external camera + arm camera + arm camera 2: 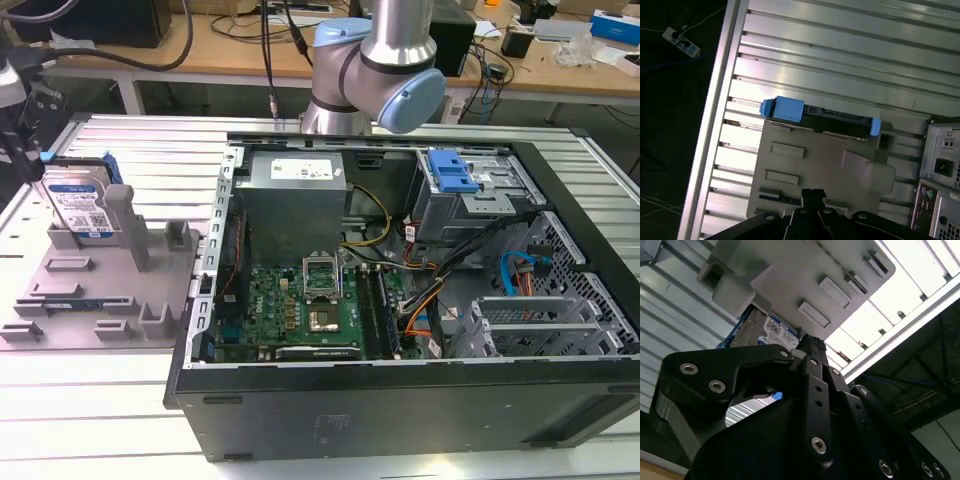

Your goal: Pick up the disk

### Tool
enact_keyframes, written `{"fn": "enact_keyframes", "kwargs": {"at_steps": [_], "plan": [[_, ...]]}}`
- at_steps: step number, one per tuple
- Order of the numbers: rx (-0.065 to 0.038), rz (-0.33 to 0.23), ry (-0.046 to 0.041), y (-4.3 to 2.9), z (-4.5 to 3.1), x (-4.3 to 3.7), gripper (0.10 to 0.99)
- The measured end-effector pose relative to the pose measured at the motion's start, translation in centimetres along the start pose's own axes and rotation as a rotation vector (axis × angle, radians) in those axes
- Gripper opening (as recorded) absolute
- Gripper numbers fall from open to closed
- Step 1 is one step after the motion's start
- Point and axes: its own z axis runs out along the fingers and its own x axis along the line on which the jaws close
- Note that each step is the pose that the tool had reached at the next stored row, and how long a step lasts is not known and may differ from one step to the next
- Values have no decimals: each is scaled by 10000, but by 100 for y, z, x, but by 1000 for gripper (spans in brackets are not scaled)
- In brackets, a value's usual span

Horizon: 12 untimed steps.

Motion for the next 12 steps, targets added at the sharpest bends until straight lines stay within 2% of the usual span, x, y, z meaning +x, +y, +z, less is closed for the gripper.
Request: {"fn": "enact_keyframes", "kwargs": {"at_steps": [2,4,6,12], "plan": [[1,-931,36,0,4,0,106],[1,-1350,53,0,5,0,106],[1,-2254,87,0,9,0,106],[1,-3653,139,-1,17,0,106]]}}
